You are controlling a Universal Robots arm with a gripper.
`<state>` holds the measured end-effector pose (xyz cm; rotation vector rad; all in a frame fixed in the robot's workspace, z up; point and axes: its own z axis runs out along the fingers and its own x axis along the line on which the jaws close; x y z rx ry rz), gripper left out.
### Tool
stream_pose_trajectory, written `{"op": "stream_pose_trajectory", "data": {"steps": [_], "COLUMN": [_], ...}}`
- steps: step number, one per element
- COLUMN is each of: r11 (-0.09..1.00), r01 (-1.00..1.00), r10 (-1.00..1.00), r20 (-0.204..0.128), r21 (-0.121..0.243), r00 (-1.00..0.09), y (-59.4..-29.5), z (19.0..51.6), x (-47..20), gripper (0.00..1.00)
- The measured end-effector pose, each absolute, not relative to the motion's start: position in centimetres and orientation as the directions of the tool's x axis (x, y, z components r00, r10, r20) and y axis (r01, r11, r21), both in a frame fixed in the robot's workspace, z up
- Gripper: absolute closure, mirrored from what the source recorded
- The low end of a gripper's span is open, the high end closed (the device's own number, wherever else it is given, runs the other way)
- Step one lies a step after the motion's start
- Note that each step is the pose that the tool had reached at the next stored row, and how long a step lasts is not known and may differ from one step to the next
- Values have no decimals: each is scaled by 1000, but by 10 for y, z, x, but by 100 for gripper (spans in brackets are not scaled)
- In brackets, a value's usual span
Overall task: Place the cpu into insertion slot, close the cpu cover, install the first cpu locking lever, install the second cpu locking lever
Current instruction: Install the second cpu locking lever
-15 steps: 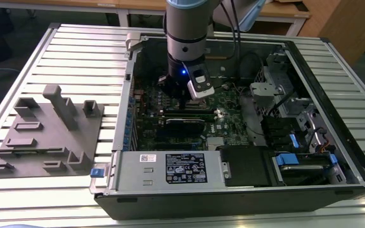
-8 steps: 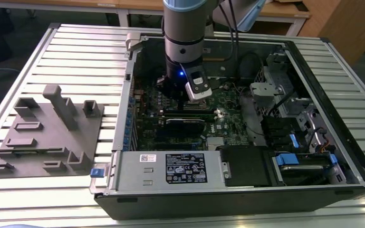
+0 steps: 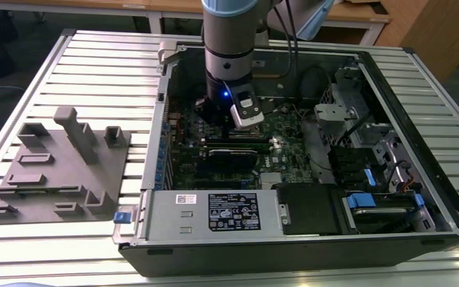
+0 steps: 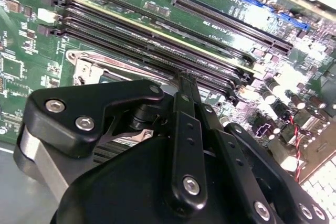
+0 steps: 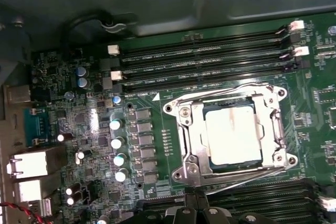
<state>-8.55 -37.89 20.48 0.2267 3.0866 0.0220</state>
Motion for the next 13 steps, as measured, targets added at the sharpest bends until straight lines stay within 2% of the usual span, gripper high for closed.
{"op": "stream_pose_trajectory", "data": {"steps": [13], "r11": [989], "r01": [143], "r10": [145], "r20": [-42], "r21": [42], "r00": [-989], "y": [-379], "z": [199], "x": [-90], "gripper": [89]}}
